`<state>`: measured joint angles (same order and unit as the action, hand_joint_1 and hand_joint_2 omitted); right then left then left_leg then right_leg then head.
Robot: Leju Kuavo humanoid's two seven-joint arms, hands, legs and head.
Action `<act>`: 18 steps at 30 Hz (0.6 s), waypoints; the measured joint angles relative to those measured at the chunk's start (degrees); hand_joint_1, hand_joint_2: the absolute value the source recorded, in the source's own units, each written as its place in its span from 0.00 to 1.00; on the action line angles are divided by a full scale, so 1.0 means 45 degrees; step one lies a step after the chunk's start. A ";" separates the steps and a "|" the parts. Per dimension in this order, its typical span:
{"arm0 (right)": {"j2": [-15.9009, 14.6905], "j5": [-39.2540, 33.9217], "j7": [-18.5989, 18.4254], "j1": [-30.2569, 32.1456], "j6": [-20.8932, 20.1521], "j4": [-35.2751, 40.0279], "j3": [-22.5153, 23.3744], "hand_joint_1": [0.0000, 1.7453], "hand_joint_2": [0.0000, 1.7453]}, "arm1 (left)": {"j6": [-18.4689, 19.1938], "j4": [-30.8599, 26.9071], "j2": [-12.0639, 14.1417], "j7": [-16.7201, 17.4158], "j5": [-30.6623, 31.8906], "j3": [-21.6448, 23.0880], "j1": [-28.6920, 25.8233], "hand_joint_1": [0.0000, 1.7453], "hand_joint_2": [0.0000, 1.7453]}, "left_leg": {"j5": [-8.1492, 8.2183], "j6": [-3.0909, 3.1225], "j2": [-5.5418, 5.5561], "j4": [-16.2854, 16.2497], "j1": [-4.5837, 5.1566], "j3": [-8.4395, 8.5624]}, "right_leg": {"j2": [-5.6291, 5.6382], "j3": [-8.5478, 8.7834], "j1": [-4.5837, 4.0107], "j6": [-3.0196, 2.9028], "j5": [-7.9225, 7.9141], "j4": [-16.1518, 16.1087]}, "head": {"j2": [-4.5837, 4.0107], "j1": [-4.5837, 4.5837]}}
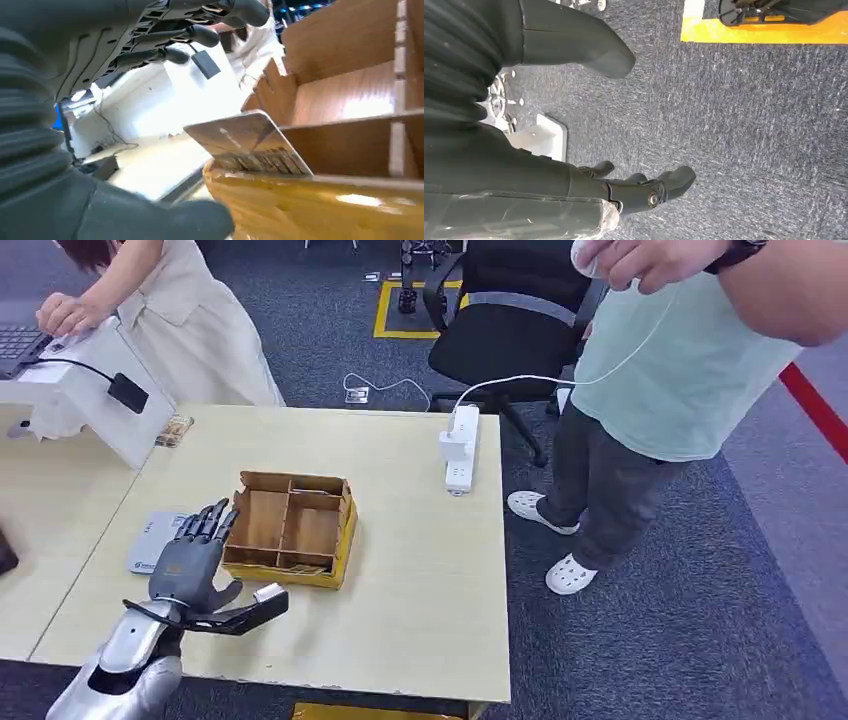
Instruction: Pass the card to the sensor for recognition and then transmit it.
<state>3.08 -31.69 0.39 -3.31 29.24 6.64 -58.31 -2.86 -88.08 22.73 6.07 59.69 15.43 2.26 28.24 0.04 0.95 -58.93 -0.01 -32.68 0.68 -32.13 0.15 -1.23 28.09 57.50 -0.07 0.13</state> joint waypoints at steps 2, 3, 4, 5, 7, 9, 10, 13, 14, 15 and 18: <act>0.0000 0.0000 0.0000 0.0002 0.0000 0.0000 -0.0029 0.00 1.00 | 0.0199 0.0000 0.0155 -0.0155 -0.0301 0.0029 -0.0010 0.90 1.00 | 0.0000 0.0000 -0.0001 0.0000 -0.0002 0.0000 | 0.0000 0.0000 -0.0001 0.0000 0.0000 0.0000 | 0.0005 0.0005; 0.0000 0.0000 0.0000 0.0001 0.0000 0.0000 -0.0039 0.00 1.00 | 0.0223 0.0000 0.0228 -0.0184 -0.0368 0.0034 -0.0010 0.93 1.00 | 0.0000 0.0000 0.0000 0.0000 -0.0001 0.0000 | -0.0001 0.0000 -0.0001 0.0000 0.0000 0.0000 | 0.0004 -0.0005; 0.0000 0.0000 0.0000 -0.0003 0.0000 0.0000 -0.0053 0.00 1.00 | 0.0237 0.0000 0.0290 -0.0218 -0.0422 0.0034 -0.0019 1.00 1.00 | 0.0000 0.0000 0.0000 0.0000 -0.0002 0.0000 | -0.0001 0.0000 -0.0001 0.0000 0.0000 0.0000 | 0.0005 -0.0004; 0.0000 0.0000 0.0000 -0.0004 0.0000 0.0000 -0.0068 0.00 1.00 | 0.0247 0.0000 0.0344 -0.0286 -0.0461 0.0039 -0.0023 1.00 1.00 | 0.0000 0.0000 0.0000 0.0000 -0.0002 0.0000 | -0.0001 0.0000 -0.0002 0.0000 0.0000 0.0000 | 0.0005 0.0000; 0.0000 0.0005 -0.0005 -0.0003 0.0000 0.0000 -0.0087 0.00 1.00 | 0.0252 0.0000 0.0422 -0.0320 -0.0499 0.0048 -0.0029 1.00 1.00 | 0.0000 0.0000 0.0000 0.0000 -0.0002 0.0000 | -0.0001 0.0000 -0.0001 0.0000 0.0000 0.0000 | 0.0005 0.0000; 0.0000 0.0029 -0.0005 -0.0003 0.0000 0.0000 -0.0097 0.00 1.00 | 0.0286 0.0000 0.0519 -0.0330 -0.0567 0.0058 -0.0032 1.00 1.00 | 0.0000 0.0000 0.0000 0.0001 -0.0002 0.0000 | -0.0001 0.0000 -0.0001 0.0000 0.0000 0.0000 | 0.0005 0.0000; 0.0000 0.0029 -0.0005 -0.0006 0.0000 0.0000 -0.0102 0.00 1.00 | 0.0296 0.0000 0.0553 -0.0330 -0.0577 0.0059 -0.0035 1.00 1.00 | 0.0000 0.0000 0.0000 0.0001 -0.0002 0.0000 | -0.0001 0.0001 -0.0001 0.0000 0.0000 0.0000 | 0.0005 -0.0010; 0.0000 0.0029 -0.0005 -0.0005 0.0000 0.0000 -0.0121 0.00 1.00 | 0.0320 0.0000 0.0582 -0.0330 -0.0601 0.0063 -0.0034 1.00 1.00 | 0.0000 0.0000 0.0000 0.0000 -0.0002 0.0000 | -0.0001 0.0002 -0.0001 0.0000 0.0000 0.0000 | 0.0005 0.0000; 0.0000 0.0029 -0.0005 -0.0005 0.0000 0.0000 -0.0131 0.00 1.00 | 0.0325 0.0000 0.0592 -0.0330 -0.0606 0.0063 -0.0035 0.99 1.00 | 0.0000 0.0000 0.0000 0.0001 -0.0002 -0.0001 | -0.0001 0.0002 -0.0001 0.0000 0.0000 0.0000 | 0.0000 -0.0005; 0.0000 0.0029 -0.0005 -0.0005 0.0005 0.0000 -0.0141 0.00 1.00 | 0.0325 0.0000 0.0612 -0.0330 -0.0626 0.0063 -0.0033 0.97 1.00 | 0.0000 0.0000 0.0000 0.0001 -0.0002 0.0000 | 0.0000 0.0002 -0.0001 0.0000 0.0000 0.0000 | 0.0005 -0.0005; 0.0000 0.0029 -0.0005 -0.0005 0.0005 0.0000 -0.0185 0.00 1.00 | 0.0325 0.0000 0.0655 -0.0330 -0.0659 0.0068 -0.0038 1.00 1.00 | 0.0000 0.0000 0.0000 0.0000 -0.0002 -0.0001 | -0.0001 0.0002 -0.0001 0.0000 0.0000 0.0000 | 0.0000 0.0000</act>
<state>3.08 -31.56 0.37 -3.34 29.27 6.64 -59.15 -1.40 -88.08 25.68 4.59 56.72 15.74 2.09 28.24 0.04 0.95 -58.92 -0.01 -32.69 0.68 -32.12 0.14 -1.23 28.09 57.50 -0.07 0.13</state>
